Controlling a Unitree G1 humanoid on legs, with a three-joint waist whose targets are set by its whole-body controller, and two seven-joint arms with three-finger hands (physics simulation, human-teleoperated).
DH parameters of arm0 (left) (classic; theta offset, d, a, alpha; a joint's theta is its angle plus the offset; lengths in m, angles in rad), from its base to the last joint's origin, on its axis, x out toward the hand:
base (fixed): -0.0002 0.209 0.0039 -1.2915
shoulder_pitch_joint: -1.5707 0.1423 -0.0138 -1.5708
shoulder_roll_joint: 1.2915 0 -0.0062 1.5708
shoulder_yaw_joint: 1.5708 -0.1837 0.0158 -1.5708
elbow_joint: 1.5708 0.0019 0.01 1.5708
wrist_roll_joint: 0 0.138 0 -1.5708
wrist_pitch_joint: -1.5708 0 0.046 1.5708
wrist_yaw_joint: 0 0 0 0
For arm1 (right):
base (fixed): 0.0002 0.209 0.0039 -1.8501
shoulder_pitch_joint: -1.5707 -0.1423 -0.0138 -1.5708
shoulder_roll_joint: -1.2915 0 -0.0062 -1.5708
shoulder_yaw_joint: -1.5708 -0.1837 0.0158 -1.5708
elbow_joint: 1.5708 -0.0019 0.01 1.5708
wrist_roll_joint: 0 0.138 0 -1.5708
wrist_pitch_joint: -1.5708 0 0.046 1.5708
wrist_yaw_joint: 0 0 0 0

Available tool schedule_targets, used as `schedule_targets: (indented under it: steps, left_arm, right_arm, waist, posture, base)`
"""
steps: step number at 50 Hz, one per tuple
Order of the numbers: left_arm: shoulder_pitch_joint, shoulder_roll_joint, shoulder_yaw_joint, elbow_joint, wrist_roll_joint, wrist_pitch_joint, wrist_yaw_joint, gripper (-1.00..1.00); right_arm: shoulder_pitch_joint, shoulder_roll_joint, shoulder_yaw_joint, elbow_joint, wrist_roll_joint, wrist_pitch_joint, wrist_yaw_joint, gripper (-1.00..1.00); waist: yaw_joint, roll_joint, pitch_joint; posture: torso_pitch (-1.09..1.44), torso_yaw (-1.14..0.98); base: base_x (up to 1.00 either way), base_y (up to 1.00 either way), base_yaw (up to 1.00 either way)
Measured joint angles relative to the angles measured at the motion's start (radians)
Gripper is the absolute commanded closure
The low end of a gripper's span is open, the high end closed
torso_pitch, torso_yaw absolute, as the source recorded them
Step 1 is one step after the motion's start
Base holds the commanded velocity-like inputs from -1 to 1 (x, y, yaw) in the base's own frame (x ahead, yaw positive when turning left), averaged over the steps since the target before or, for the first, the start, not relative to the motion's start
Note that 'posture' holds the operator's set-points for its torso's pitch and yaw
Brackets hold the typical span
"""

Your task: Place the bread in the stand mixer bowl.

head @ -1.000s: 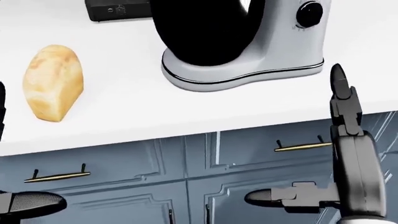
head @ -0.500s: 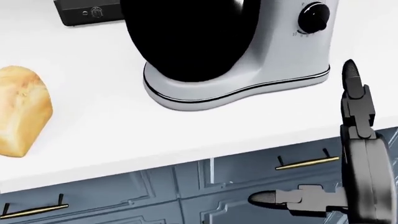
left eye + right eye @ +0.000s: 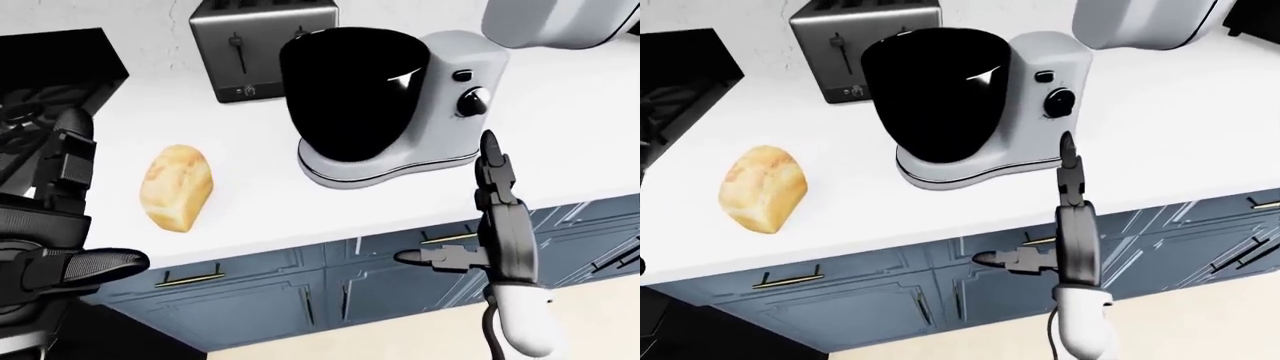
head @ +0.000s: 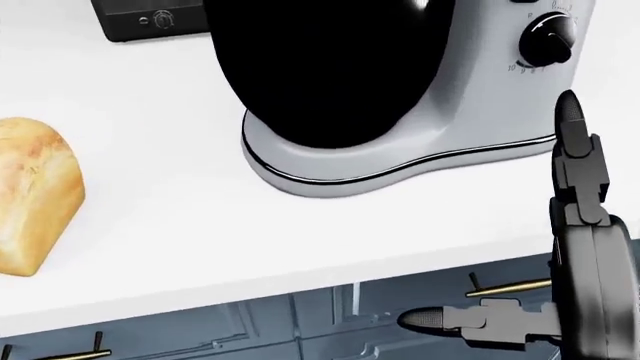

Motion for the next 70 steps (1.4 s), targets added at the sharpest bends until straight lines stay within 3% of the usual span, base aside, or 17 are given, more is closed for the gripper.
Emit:
schedule_targets:
  steps: [8, 13, 16, 20, 23, 29, 39, 46, 61, 70]
  left_arm:
    - [-0.032, -0.106, -0.087, 0.002, 0.157, 0.057, -0.04, -1.0]
    - [-0.091, -0.263, -0.143, 0.011, 0.359, 0.168, -0.138, -1.0]
    - [-0.109, -0.319, -0.174, 0.04, 0.476, 0.203, -0.205, -1.0]
    - [-0.124, -0.395, -0.27, 0.126, 0.678, 0.184, -0.305, -1.0]
    - [-0.138, -0.424, -0.295, 0.176, 0.774, 0.179, -0.354, -1.0]
    - [-0.16, -0.444, -0.299, 0.216, 0.868, 0.15, -0.402, -1.0]
    - [-0.187, -0.419, -0.254, 0.241, 0.869, 0.14, -0.39, -1.0]
    - [-0.214, -0.427, -0.343, 0.324, 0.972, 0.096, -0.4, -1.0]
    - [-0.229, -0.426, -0.321, 0.404, 1.146, -0.023, -0.409, -1.0]
    - [-0.224, -0.458, -0.42, 0.505, 1.249, -0.088, -0.46, -1.0]
  right_arm:
    - [-0.003, -0.002, 0.008, -0.008, -0.011, -0.006, 0.008, -0.98]
    - [-0.008, -0.002, 0.009, 0.002, -0.011, -0.011, 0.013, -0.98]
    - [-0.008, -0.003, 0.007, 0.004, -0.008, -0.013, 0.016, -0.98]
    - [-0.015, -0.002, 0.012, 0.008, -0.01, -0.011, 0.017, -0.98]
    - [-0.017, -0.003, 0.016, 0.013, -0.009, -0.015, 0.02, -0.98]
    - [-0.021, -0.004, 0.015, 0.025, -0.004, -0.024, 0.024, -0.98]
    - [-0.029, -0.005, 0.019, 0.053, 0.005, -0.044, 0.023, -0.98]
    - [-0.035, -0.006, 0.026, 0.052, 0.001, -0.051, 0.03, -0.98]
    - [-0.044, -0.006, 0.037, 0.047, -0.015, -0.051, 0.048, -0.98]
    - [-0.044, -0.006, 0.034, 0.049, -0.015, -0.063, 0.051, -0.97]
  waist:
    - [0.001, 0.0, 0.0]
    - [0.0, -0.002, -0.001]
    - [-0.001, -0.003, -0.003]
    - [-0.001, -0.006, -0.006]
    - [-0.002, -0.011, -0.008]
    - [-0.002, -0.014, -0.016]
    - [0.001, -0.014, -0.021]
    - [0.005, -0.016, -0.023]
    - [0.003, -0.017, -0.03]
    - [0.006, -0.017, -0.033]
  posture:
    - [0.0, 0.0]
    - [0.0, 0.0]
    - [0.0, 0.0]
    - [0.0, 0.0]
    - [0.0, 0.0]
    - [0.0, 0.0]
    - [0.0, 0.0]
    - [0.0, 0.0]
    - [0.0, 0.0]
    - [0.0, 0.0]
  base:
    - [0.0, 0.0, 0.0]
    - [0.0, 0.0, 0.0]
    - [0.0, 0.0, 0.0]
    - [0.0, 0.0, 0.0]
    - [0.0, 0.0, 0.0]
    - [0.0, 0.0, 0.0]
    - [0.0, 0.0, 0.0]
    - [0.0, 0.0, 0.0]
    - [0.0, 0.0, 0.0]
    - [0.0, 0.0, 0.0]
